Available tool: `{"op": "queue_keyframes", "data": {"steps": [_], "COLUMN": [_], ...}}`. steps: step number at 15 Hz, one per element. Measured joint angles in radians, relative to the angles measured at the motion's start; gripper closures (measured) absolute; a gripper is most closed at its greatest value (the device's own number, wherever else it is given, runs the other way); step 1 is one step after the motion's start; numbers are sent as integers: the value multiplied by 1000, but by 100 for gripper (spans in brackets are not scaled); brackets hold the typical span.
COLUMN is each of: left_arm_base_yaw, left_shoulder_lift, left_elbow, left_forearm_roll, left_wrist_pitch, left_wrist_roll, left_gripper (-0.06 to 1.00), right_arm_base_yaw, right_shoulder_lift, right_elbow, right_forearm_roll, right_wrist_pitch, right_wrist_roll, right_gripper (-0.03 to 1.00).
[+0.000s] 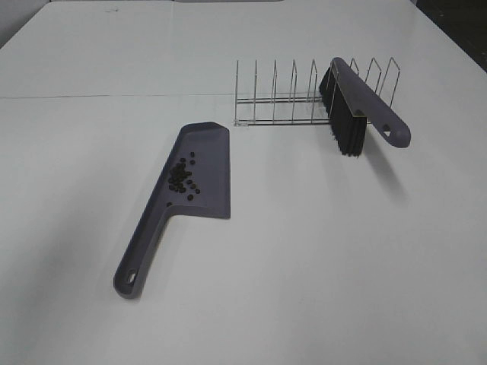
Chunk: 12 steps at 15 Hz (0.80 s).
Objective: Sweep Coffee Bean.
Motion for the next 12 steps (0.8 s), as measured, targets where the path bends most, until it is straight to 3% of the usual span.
{"op": "queue_keyframes", "data": {"steps": [5,9,12], "left_arm_base_yaw": [0,0,0], "left_shoulder_lift": [-514,-860,-967], "left_elbow": [375,521,531], "left_forearm_roll": [-16,-22,-65], "left_wrist_pitch": [-103,-143,-152], "left_wrist_roll": [34,105,140], "left_gripper": [28,28,28], "right_arm_base_yaw": [0,0,0], "right_shoulder_lift": [0,0,0], "right_elbow": [0,0,0], "right_forearm_roll": [0,0,0], "right_wrist_pitch": [0,0,0], "right_wrist_roll": [-1,-1,-1], "right_gripper": [24,24,24]}}
